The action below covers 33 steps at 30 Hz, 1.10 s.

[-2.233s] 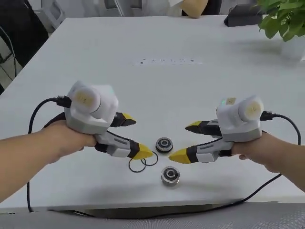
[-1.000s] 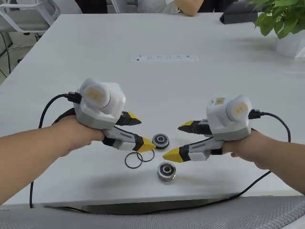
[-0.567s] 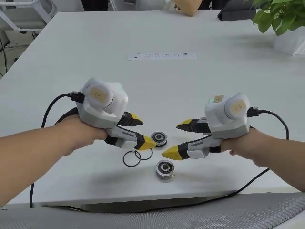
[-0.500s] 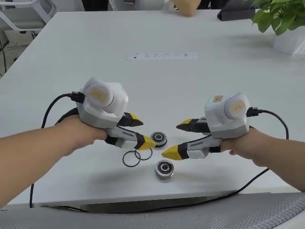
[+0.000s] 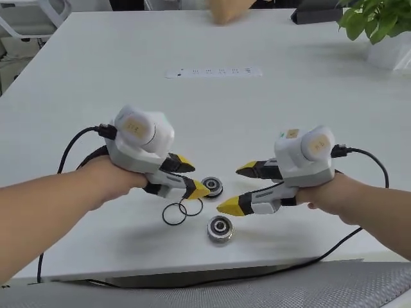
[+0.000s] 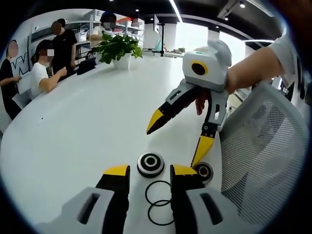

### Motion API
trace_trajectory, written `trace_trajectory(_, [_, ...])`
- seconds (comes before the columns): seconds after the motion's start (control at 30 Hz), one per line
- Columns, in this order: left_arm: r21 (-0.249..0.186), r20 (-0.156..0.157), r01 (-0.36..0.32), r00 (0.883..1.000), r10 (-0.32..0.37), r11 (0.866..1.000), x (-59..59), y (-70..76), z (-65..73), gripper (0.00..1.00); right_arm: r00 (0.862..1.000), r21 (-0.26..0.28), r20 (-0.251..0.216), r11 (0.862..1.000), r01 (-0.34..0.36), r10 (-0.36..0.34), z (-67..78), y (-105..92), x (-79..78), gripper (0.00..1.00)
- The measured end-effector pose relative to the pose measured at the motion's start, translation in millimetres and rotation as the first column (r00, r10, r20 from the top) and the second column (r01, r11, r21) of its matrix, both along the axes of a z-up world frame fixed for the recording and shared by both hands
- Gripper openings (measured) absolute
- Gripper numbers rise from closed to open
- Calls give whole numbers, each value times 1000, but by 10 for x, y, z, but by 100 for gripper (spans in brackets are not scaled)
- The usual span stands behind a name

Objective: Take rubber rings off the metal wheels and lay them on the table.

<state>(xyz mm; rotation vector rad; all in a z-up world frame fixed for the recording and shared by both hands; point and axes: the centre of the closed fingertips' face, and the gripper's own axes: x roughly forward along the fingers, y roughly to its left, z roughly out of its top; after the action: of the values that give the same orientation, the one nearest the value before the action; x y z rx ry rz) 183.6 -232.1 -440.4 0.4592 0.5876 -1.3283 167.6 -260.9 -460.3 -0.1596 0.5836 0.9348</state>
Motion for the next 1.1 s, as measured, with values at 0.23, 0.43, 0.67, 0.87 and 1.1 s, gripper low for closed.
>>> trace_trajectory(0.23, [9,-1,21,1000,-21,1000,-15,-66,-41,22,1000,1,-4,1000,-1,1,-11,0,23,60])
trace_trajectory(0.43, [15,-4,37,999,-37,999,2,-109,-83,18,1000,2,-8,1000,-1,1,-20,-8,36,60])
trace_trajectory(0.67, [34,3,54,999,-54,998,-13,-140,-148,14,1000,3,-16,1000,5,-5,-42,-26,33,59])
trace_trajectory(0.87, [56,10,59,998,-59,997,-21,-128,-187,11,1000,4,-18,1000,7,-6,-49,-25,37,59])
trace_trajectory(1.1, [55,25,55,998,-57,997,19,-151,-190,10,1000,5,-17,1000,6,-6,-46,-15,47,59])
